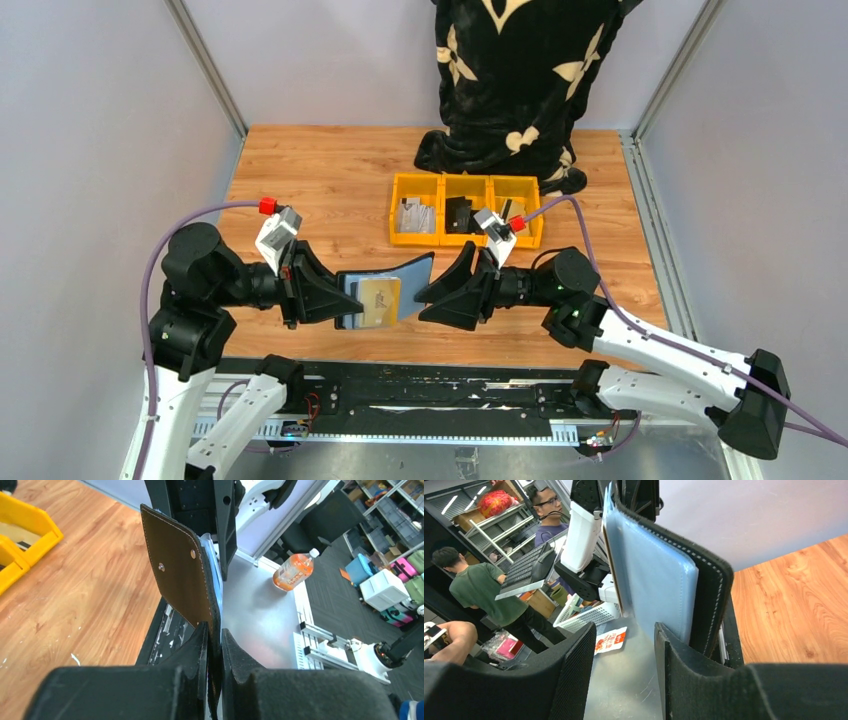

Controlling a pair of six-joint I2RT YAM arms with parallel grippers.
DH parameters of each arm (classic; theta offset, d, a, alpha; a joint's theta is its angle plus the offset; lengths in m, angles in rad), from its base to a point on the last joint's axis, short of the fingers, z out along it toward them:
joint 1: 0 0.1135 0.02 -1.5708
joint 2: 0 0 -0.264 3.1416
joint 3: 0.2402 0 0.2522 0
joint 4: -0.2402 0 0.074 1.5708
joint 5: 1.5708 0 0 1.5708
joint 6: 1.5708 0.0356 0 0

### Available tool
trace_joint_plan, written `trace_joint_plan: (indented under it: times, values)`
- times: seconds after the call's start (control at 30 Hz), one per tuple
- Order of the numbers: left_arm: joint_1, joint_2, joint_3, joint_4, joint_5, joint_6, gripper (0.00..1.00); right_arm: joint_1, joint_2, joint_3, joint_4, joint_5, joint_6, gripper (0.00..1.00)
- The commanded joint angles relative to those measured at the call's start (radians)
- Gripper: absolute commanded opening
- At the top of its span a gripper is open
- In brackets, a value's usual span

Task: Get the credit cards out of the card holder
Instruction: Remove the credit card from the card holder.

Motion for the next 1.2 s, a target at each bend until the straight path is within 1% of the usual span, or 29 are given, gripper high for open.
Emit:
trace_joint_plan:
  times: [0.0, 0.13, 0.43, 0.57, 0.77, 0.93, 1.0, 1.07, 1.1, 1.17]
  values:
    - [-0.005, -0.003, -0.017, 0.187, 0.005, -0.164, 0.0, -0.008, 0.005, 0.057, -0.009, -0.075, 0.004, 0.5]
    - [-0.005, 0.009, -0.006, 0.153, 0.006, -0.141, 0.0, -0.005, 0.056, 0.112, 0.006, -0.121, 0.022, 0.51]
    - [-0.005, 0.009, -0.013, 0.118, 0.015, -0.116, 0.0, -0.007, 0.161, 0.188, 0.032, -0.159, 0.028, 0.5]
    - [-0.005, 0.009, -0.011, 0.087, -0.004, -0.082, 0.0, -0.006, 0.197, 0.22, 0.062, -0.176, 0.045, 0.43]
    - [-0.005, 0.038, 0.032, -0.098, -0.094, 0.09, 0.0, -0.004, 0.209, 0.232, 0.076, -0.189, 0.05, 0.31]
    - [-0.005, 0.04, 0.03, -0.11, -0.108, 0.111, 0.0, -0.002, 0.213, 0.236, 0.035, -0.173, 0.031, 0.22]
    - [-0.005, 0.037, 0.03, -0.122, -0.122, 0.13, 0.0, 0.003, 0.223, 0.24, 0.039, -0.173, 0.034, 0.22]
    - [-0.005, 0.038, 0.032, -0.144, -0.137, 0.152, 0.0, 0.009, 0.231, 0.247, 0.039, -0.169, 0.027, 0.29]
    - [-0.005, 0.038, 0.035, -0.155, -0.148, 0.164, 0.0, 0.011, 0.236, 0.254, 0.031, -0.166, 0.019, 0.29]
    - [-0.005, 0.042, 0.043, -0.173, -0.154, 0.183, 0.0, 0.013, 0.242, 0.265, -0.007, -0.163, 0.002, 0.26]
